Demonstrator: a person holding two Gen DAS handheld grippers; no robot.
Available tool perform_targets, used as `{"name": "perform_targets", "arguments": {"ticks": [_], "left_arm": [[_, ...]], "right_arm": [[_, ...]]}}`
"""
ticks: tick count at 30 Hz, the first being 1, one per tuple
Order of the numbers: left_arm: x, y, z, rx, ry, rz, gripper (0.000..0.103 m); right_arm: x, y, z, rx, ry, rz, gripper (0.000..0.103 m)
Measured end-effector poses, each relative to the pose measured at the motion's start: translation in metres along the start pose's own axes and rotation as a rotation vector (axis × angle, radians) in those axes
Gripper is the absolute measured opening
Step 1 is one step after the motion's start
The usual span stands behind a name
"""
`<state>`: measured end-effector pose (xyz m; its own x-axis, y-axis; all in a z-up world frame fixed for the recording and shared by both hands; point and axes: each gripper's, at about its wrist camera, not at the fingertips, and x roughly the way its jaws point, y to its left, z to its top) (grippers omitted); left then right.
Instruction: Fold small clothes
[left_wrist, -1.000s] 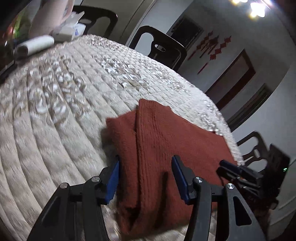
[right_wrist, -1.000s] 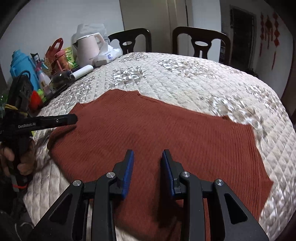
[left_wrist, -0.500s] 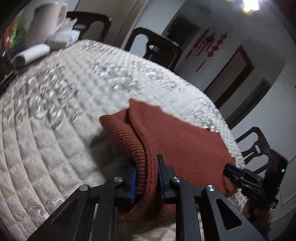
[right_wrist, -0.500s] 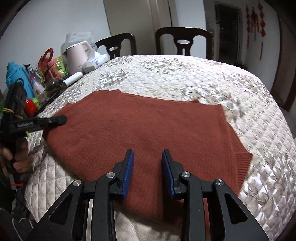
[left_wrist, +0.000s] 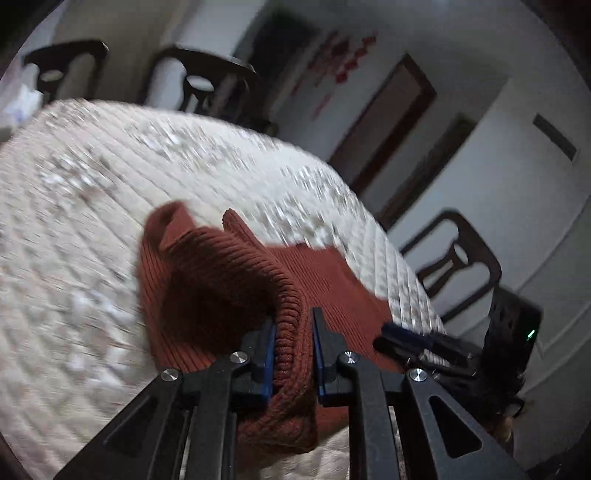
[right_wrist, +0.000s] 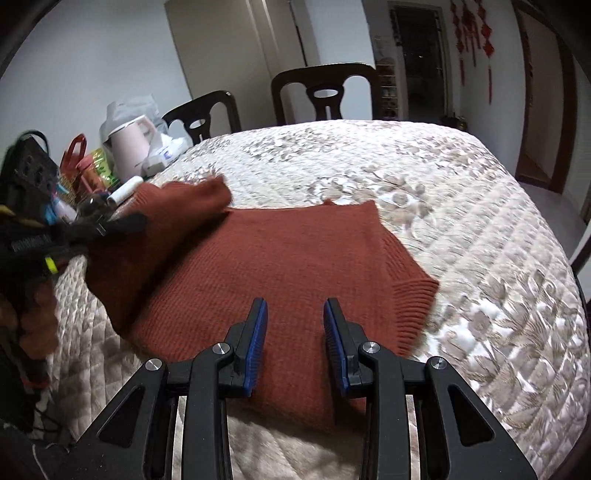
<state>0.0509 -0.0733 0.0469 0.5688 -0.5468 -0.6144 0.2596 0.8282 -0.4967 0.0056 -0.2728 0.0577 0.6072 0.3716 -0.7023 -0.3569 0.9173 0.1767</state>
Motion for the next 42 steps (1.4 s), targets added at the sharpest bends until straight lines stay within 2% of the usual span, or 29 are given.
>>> {"name": "perform_targets", "arguments": {"ticks": [3, 7, 10, 12, 14, 17, 19, 22, 27, 30, 32, 34, 36, 39, 42], "left_arm": [[0.021, -0.008, -0.008, 0.03, 0.065, -0.021, 0.019], [0.01, -0.023, -0.009, 0.082, 0.053, -0.072, 0.028], [-0.011, -0.026, -0.009, 0.112, 0.02, -0.095, 0.029], [-0.023, -0.022, -0.007, 0.107, -0.012, -0.077, 0.031], [-0.034, -0.01, -0.004, 0.083, -0.043, -0.033, 0.034], [-0.036, 0.013, -0.003, 0.049, -0.059, 0.077, 0.034], [-0.035, 0.026, -0.006, 0.024, -0.051, 0.12, 0.034], [-0.03, 0.036, -0.011, 0.006, -0.033, 0.142, 0.034], [-0.022, 0.039, -0.021, 0.011, -0.006, 0.135, 0.034], [-0.019, 0.038, -0.021, 0.021, -0.005, 0.132, 0.034], [-0.018, 0.037, -0.021, 0.026, -0.004, 0.127, 0.034], [-0.017, 0.038, -0.02, 0.03, -0.002, 0.126, 0.034], [-0.015, 0.037, -0.018, 0.032, 0.0, 0.126, 0.034], [-0.014, 0.035, -0.014, 0.037, 0.001, 0.132, 0.034], [-0.016, 0.025, -0.007, 0.062, -0.012, 0.131, 0.034]], "right_arm": [[-0.001, -0.006, -0.001, 0.03, 0.004, 0.016, 0.032], [-0.003, -0.009, 0.001, 0.069, -0.001, 0.061, 0.032], [-0.003, -0.009, 0.006, 0.106, -0.007, 0.121, 0.033], [-0.001, -0.008, 0.011, 0.129, -0.009, 0.168, 0.035], [0.004, -0.007, 0.016, 0.164, -0.003, 0.234, 0.042], [0.017, -0.004, 0.024, 0.215, 0.027, 0.332, 0.043], [0.03, 0.002, 0.03, 0.233, 0.056, 0.382, 0.043], [0.049, 0.008, 0.035, 0.25, 0.098, 0.397, 0.043], [0.077, 0.011, 0.034, 0.285, 0.183, 0.401, 0.043], [0.078, 0.017, 0.036, 0.265, 0.186, 0.399, 0.043], [0.078, 0.02, 0.038, 0.253, 0.187, 0.406, 0.039], [0.081, 0.025, 0.04, 0.239, 0.197, 0.407, 0.023], [0.085, 0.024, 0.039, 0.241, 0.207, 0.406, 0.018], [0.084, 0.02, 0.039, 0.25, 0.2, 0.418, 0.015], [0.067, 0.011, 0.042, 0.236, 0.15, 0.415, 0.014]]}}
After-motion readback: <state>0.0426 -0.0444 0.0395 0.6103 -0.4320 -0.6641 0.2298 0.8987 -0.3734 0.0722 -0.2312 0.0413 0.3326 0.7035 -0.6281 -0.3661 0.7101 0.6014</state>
